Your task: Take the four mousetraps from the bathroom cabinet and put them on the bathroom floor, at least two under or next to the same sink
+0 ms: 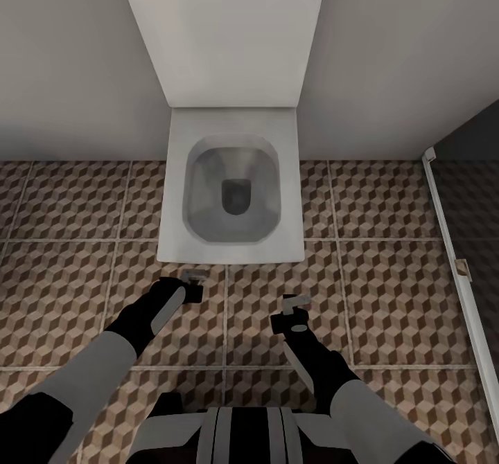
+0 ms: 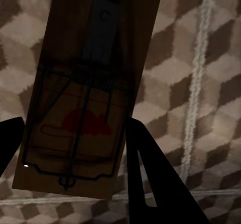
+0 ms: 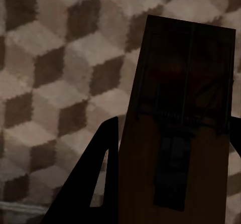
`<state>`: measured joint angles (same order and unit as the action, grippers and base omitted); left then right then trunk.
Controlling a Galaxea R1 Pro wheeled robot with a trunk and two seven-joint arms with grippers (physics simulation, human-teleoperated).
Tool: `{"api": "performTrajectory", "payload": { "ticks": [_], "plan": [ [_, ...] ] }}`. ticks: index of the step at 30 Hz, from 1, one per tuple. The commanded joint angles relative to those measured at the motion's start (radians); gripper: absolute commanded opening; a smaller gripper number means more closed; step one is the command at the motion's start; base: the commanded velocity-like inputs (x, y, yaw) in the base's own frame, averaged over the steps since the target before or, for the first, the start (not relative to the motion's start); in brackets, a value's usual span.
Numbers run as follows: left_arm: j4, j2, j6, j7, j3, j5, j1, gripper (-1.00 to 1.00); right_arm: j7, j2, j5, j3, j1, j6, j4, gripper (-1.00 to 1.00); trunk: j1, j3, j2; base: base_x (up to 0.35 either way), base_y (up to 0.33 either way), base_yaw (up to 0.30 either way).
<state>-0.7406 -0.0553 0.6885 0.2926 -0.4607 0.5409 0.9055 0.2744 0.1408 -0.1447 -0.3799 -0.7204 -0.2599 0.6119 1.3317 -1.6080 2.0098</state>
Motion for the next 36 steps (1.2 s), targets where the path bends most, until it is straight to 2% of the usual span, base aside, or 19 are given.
{"api": "performTrajectory", "payload": {
  "ticks": [1, 11, 22, 36],
  "plan": [
    [-0.002, -0.002, 0.002, 0.006, -0.006, 0.011, 0.001, -1.0, 0.006, -0.001, -0.012, -0.006, -0.001, -0.003, 0.002, -1.0, 0.0, 0.0, 0.0, 0.0, 0.0, 0.0],
    [-0.064, -0.006, 0.007, 0.004, -0.011, 0.013, 0.001, -1.0, 0.009, -0.001, -0.012, -0.005, -0.001, -0.005, 0.003, -1.0, 0.0, 0.0, 0.0, 0.0, 0.0, 0.0],
    [-0.078, -0.004, 0.016, 0.008, -0.013, 0.013, 0.001, -1.0, 0.011, -0.003, -0.01, -0.005, -0.001, -0.007, 0.005, -1.0, 0.0, 0.0, 0.0, 0.0, 0.0, 0.0],
    [-0.083, -0.004, 0.024, 0.008, -0.013, 0.013, 0.001, -1.0, 0.012, -0.003, -0.01, -0.006, -0.001, -0.007, 0.007, -1.0, 0.054, -0.044, 0.098, 0.0, 0.0, 0.0]
  ]
}}
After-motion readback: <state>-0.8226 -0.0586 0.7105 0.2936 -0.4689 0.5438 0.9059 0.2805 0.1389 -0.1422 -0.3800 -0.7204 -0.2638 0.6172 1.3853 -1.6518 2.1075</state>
